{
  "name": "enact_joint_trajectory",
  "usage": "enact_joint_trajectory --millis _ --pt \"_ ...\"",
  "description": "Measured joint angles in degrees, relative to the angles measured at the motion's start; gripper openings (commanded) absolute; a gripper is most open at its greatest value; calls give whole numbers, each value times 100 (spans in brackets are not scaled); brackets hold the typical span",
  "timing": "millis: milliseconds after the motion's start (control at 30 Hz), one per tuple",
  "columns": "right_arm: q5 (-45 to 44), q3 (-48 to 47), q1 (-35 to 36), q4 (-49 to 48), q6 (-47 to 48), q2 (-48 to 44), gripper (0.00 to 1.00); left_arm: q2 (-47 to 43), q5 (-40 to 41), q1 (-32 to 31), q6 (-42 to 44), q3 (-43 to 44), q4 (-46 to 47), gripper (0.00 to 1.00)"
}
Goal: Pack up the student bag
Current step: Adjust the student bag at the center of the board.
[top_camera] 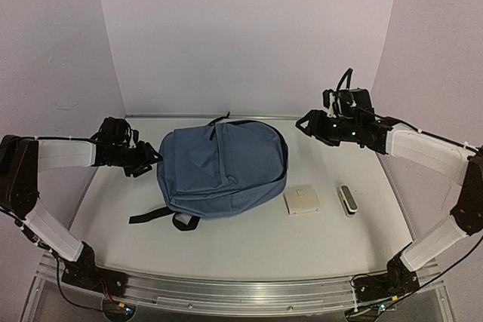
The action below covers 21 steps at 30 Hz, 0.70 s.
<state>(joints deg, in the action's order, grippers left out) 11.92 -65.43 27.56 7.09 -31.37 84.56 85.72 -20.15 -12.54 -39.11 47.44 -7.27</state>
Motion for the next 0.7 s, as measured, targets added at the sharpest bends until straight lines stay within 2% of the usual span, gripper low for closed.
enact_joint_trajectory --millis 200,367,600,700 --pt "50 249 169 81 -147 -451 59 411 -487 23 29 0 401 36" --pt "50 258 312 121 -224 -488 59 653 -680 29 33 -10 509 2" --pt "-66 258 765 154 -339 -488 59 309 -866 -45 -231 -651 1171 0" --pt "-237 256 1098 157 -436 -475 58 -22 -668 -382 -372 -900 1162 0"
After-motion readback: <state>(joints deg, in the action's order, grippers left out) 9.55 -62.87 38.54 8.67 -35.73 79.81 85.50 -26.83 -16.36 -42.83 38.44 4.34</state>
